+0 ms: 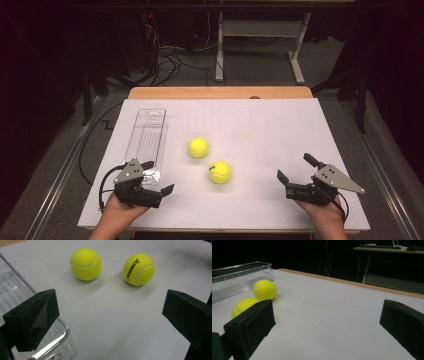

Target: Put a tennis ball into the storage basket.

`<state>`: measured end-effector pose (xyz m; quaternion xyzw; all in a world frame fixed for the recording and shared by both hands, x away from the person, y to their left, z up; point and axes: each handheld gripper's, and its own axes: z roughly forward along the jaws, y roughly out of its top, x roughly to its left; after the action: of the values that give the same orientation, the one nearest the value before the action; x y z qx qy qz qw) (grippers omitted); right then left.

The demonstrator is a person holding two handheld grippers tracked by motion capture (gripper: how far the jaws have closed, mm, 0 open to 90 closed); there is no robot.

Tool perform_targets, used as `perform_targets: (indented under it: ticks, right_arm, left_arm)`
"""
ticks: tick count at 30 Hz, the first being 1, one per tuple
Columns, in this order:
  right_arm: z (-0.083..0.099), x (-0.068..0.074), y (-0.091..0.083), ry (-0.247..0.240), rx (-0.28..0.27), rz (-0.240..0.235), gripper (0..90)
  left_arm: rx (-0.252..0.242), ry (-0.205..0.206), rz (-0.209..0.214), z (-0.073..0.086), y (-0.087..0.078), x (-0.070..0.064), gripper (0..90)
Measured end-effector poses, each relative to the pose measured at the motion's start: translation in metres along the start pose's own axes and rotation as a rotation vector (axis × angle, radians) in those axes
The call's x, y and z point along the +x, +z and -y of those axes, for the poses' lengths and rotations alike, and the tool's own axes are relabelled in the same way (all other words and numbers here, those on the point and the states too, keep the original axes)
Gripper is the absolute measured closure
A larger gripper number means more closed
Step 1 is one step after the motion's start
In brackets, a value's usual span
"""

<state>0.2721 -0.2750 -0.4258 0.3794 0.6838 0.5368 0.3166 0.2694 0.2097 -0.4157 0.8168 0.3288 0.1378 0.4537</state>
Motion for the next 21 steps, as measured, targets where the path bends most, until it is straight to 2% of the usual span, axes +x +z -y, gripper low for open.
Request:
perform_targets:
  ticks: [14,21]
  right_arm:
    - [0.000,0.001,0.000,0.003,0.000,-0.003,0.2]
    - [0.001,0.002,0.002,0.002,0.001,-0.007,0.2]
  left_arm:
    - [0.060,0.034,0.018,-0.001,0.008,-0.009,1.7]
    - [0.108,0.053,0.028,-0.001,0.014,-0.014,1.6]
